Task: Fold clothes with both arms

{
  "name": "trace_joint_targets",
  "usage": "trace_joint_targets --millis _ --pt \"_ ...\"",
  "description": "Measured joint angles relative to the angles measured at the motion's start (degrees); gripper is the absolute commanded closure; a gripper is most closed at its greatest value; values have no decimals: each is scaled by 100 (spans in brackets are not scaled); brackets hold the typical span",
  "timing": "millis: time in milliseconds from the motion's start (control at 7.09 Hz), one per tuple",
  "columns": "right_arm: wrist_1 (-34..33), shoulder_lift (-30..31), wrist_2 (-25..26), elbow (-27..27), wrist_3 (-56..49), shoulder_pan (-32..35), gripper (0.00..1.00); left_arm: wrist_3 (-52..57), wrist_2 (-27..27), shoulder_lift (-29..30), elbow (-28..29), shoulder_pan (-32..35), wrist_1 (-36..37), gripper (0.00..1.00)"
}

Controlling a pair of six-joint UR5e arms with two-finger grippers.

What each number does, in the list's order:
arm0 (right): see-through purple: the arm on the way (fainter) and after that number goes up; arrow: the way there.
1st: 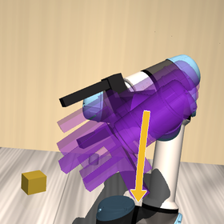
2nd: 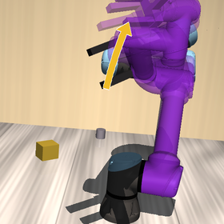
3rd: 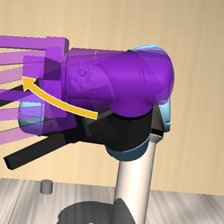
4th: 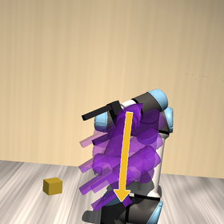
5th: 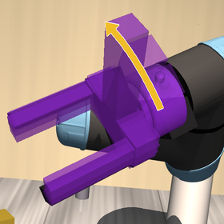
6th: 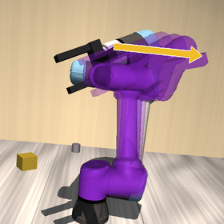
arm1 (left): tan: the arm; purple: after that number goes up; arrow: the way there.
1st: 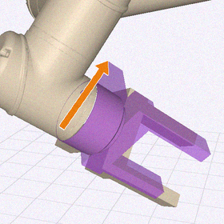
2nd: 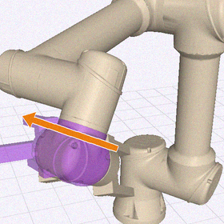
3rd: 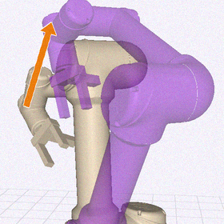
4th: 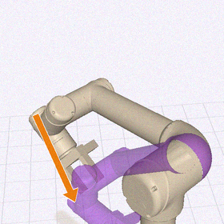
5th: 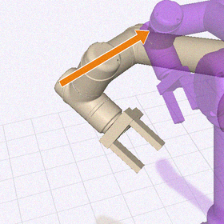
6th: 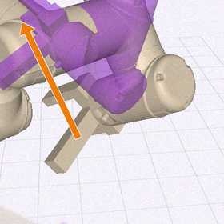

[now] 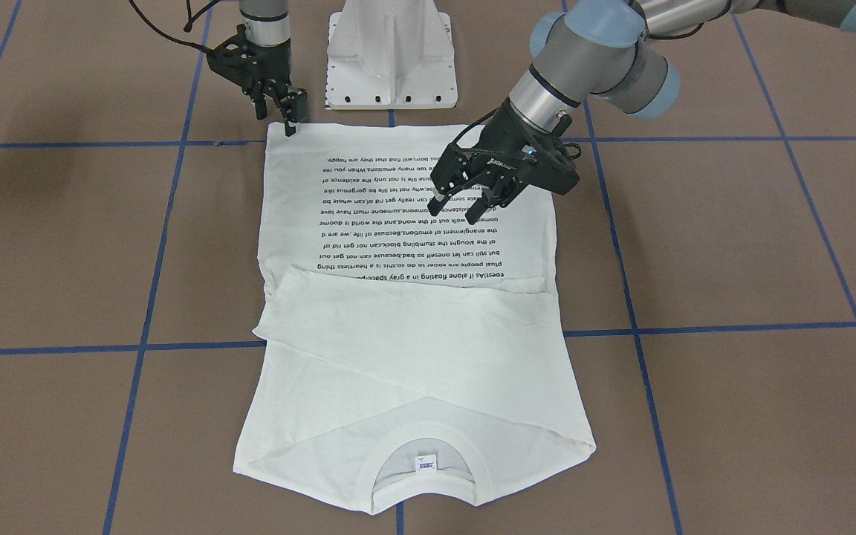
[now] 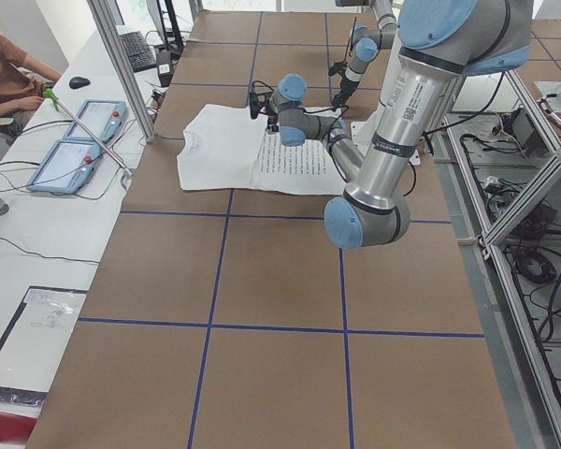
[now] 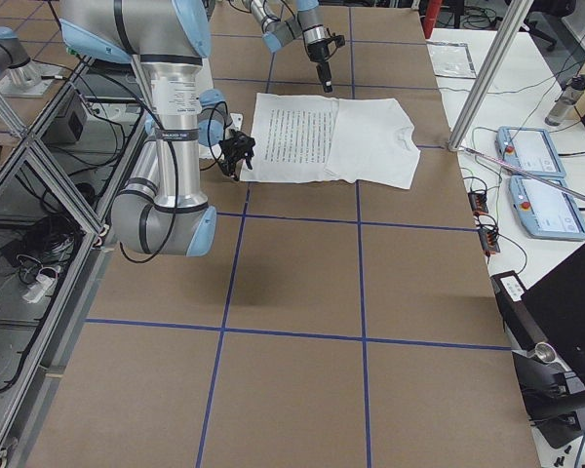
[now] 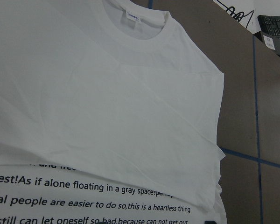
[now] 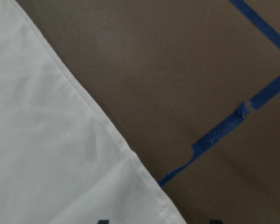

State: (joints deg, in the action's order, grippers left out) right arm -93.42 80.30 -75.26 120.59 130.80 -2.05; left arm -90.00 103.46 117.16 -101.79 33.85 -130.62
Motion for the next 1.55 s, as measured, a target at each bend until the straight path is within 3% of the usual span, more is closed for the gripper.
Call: trace_joint_targets --millis 141,987,1269,1551 --pt "0 8 -23 -1 4 -9 99 0 -1 0 -7 4 -4 24" --pt "-113 -12 -277 272 -2 35 100 -135 14 -142 -123 11 16 25" --pt "-388 -45 -286 565 -2 48 100 -380 15 -773 -768 -32 487 24" --pt "-457 -47 -292 685 -6 54 100 -576 -125 -1318 -1664 -582 1745 24"
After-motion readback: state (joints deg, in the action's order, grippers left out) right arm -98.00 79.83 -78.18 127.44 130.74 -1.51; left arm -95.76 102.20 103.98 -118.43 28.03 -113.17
